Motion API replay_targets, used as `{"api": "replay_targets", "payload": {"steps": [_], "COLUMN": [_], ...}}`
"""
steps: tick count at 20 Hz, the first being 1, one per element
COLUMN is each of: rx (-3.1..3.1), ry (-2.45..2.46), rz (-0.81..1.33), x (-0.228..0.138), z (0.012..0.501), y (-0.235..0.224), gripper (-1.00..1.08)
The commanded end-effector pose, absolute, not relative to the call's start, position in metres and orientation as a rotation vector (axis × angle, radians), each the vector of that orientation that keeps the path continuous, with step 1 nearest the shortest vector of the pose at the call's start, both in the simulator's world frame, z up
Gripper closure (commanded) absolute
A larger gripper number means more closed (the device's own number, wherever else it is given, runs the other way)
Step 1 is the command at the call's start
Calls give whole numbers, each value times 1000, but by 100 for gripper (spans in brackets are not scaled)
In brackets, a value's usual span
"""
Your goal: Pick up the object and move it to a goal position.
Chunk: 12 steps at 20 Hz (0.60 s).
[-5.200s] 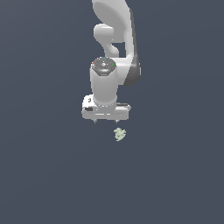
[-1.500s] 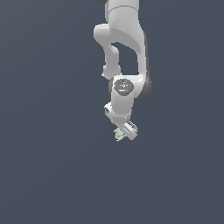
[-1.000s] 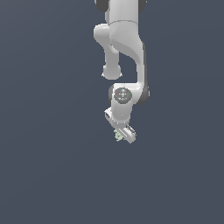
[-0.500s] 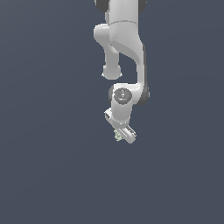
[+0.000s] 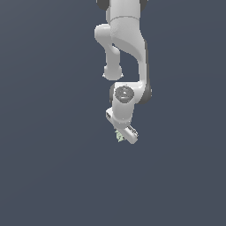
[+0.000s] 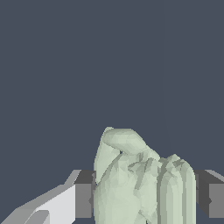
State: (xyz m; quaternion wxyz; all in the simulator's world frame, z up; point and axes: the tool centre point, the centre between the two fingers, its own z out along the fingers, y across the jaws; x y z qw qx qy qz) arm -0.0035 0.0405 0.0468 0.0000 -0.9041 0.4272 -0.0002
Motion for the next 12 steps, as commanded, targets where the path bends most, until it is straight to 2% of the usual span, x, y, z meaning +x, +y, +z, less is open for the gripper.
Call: {"api": "replay_targets", "payload": {"steps": [1, 12], "rx": [-2840, -2840], "ry": [1342, 1344], "rz": [-2, -2], "x": [-1, 13], "z": [59, 157], "y": [42, 48], "gripper": [108, 108]}}
